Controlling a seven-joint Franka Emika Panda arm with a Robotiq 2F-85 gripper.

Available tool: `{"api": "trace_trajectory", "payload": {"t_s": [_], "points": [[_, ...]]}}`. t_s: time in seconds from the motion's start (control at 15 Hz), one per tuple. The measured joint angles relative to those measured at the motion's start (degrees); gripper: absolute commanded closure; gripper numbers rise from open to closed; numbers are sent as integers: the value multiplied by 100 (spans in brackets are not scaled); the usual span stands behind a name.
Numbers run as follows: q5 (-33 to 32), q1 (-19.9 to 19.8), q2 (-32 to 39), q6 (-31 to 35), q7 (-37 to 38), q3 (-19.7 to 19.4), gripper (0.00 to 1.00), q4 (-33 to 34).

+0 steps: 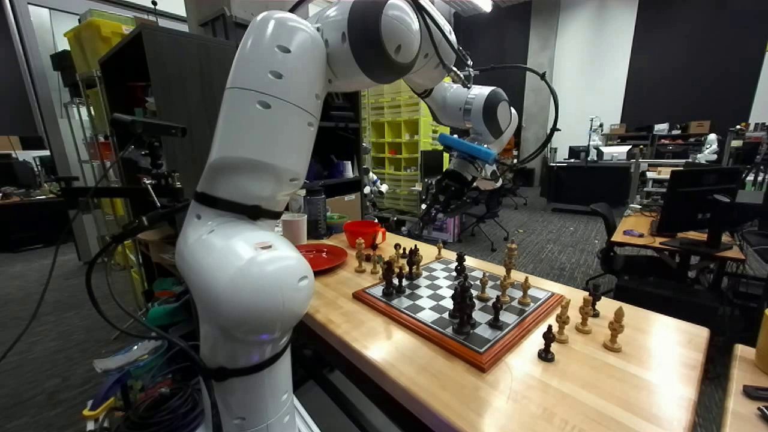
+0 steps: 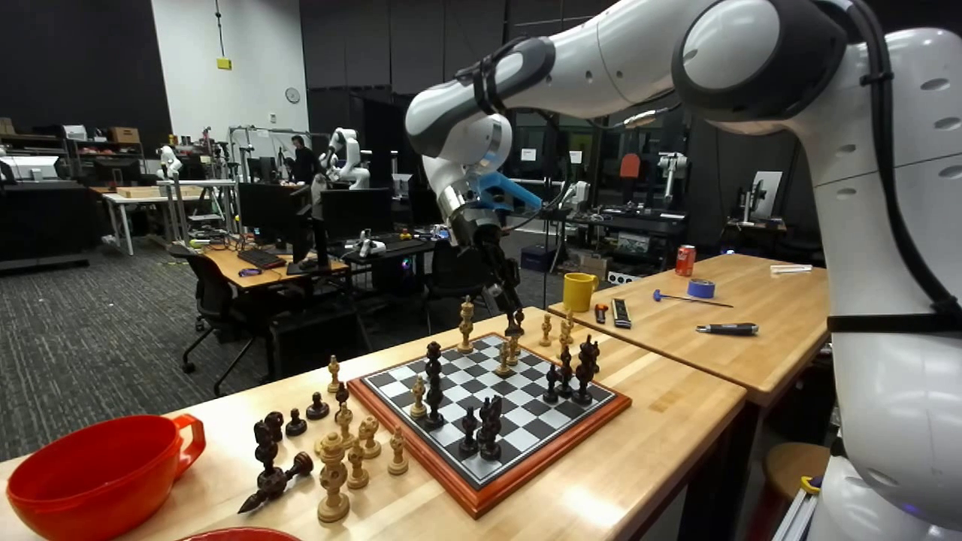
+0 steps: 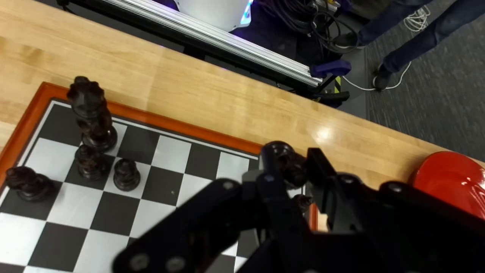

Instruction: Pick up one black chess piece at the top left of the chess board and move it to the center of the chess board

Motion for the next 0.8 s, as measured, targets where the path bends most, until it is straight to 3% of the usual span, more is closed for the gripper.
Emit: {"api": "trace_trajectory", "payload": {"t_s": [0.33, 0.8], "points": [[-1, -1, -2, 463, -86, 0, 94, -450], [-134, 3, -13, 1915, -292, 1, 94, -1125]]}}
